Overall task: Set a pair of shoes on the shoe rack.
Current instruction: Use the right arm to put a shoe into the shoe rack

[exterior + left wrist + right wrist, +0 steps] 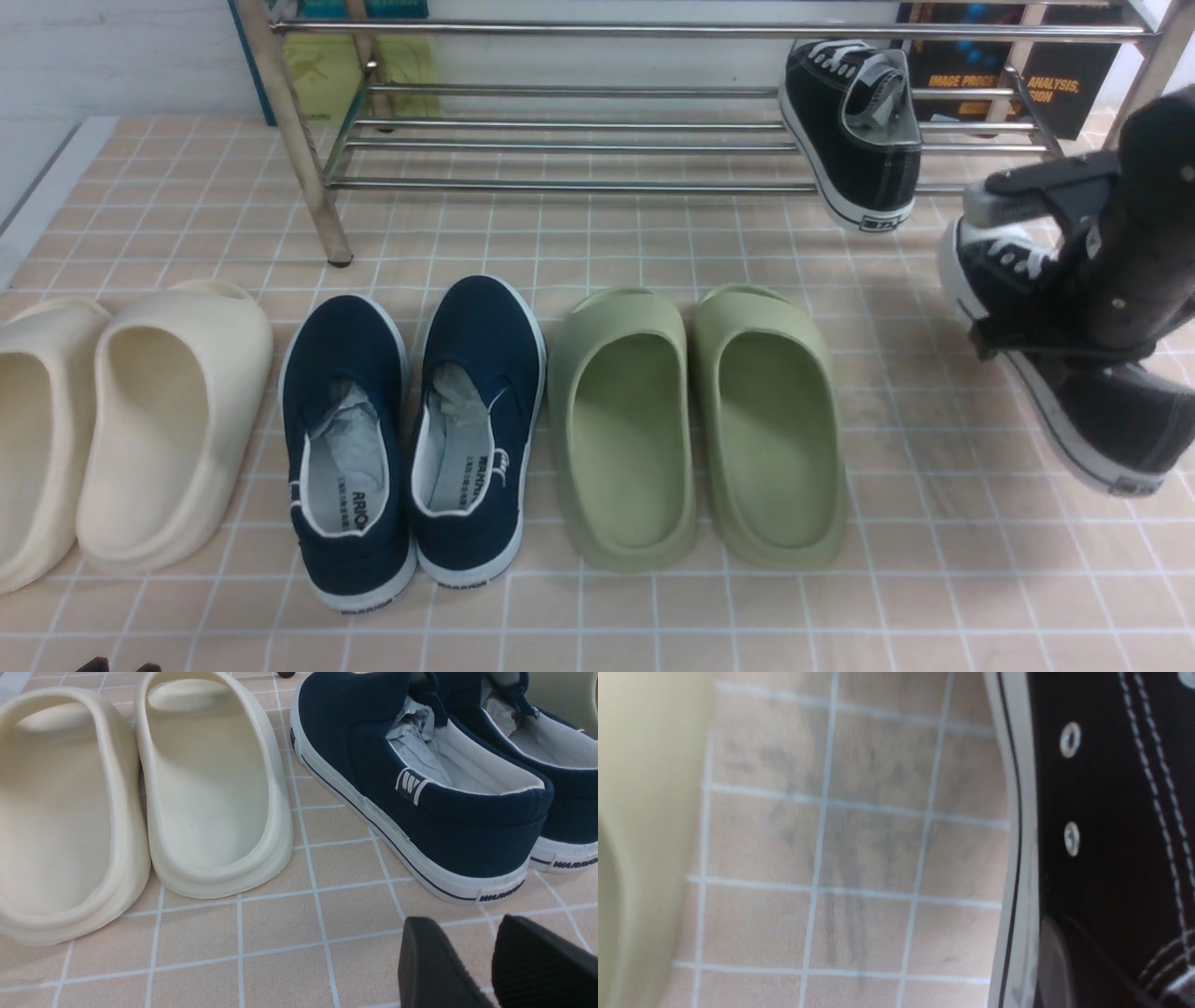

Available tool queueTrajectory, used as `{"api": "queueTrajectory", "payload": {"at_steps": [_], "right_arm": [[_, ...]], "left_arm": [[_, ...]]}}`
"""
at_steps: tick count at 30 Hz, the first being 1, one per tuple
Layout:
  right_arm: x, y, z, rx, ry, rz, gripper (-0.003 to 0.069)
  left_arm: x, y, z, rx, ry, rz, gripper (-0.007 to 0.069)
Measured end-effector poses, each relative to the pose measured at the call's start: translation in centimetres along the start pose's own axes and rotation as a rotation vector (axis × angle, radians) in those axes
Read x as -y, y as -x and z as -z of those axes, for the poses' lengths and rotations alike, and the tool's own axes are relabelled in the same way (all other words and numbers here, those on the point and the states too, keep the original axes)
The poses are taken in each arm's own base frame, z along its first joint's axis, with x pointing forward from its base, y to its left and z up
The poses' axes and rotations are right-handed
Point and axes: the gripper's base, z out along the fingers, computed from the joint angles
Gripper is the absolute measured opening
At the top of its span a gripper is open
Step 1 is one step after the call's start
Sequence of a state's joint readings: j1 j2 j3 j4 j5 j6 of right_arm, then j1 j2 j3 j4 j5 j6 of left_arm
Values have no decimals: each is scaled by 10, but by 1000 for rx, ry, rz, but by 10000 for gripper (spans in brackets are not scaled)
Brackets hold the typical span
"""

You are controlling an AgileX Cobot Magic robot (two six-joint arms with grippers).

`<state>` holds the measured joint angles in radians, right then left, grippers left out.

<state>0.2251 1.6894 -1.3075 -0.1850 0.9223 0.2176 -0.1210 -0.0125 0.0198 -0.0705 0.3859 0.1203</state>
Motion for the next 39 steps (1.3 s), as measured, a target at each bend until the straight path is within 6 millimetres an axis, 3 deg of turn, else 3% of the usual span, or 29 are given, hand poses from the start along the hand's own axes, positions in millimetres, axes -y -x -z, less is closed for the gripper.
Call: {"api": "queueTrajectory", "payload": {"at_steps": [5, 13, 15, 16, 18, 20, 26, 29, 33, 36, 39], "right_arm": [[1, 32, 17, 100, -11, 10, -6], [-4, 93, -22, 143, -66, 38, -6], [-3, 102, -24, 162, -68, 31, -6], [2, 116, -30, 191, -72, 17, -6], [5, 124, -33, 206, -72, 11, -6], [16, 144, -41, 251, -60, -9, -6], [28, 161, -59, 286, 5, -52, -6], [25, 165, -73, 296, 42, -12, -6], [22, 166, -75, 305, 45, 39, 0], [22, 166, -75, 306, 42, 63, 31], [22, 169, -72, 331, 36, 81, 145]], "left_arm": [[0, 0, 0, 0, 0, 0, 239], [0, 0, 0, 0, 0, 0, 239], [0, 0, 0, 0, 0, 0, 239], [0, 0, 0, 0, 0, 0, 239], [0, 0, 0, 0, 0, 0, 239], [0, 0, 0, 0, 0, -1, 239], [0, 0, 0, 0, 0, -1, 239], [0, 0, 0, 0, 1, -2, 239], [0, 0, 0, 0, 1, -2, 239], [0, 0, 0, 0, 1, -2, 239], [0, 0, 0, 0, 1, -2, 239]]}}
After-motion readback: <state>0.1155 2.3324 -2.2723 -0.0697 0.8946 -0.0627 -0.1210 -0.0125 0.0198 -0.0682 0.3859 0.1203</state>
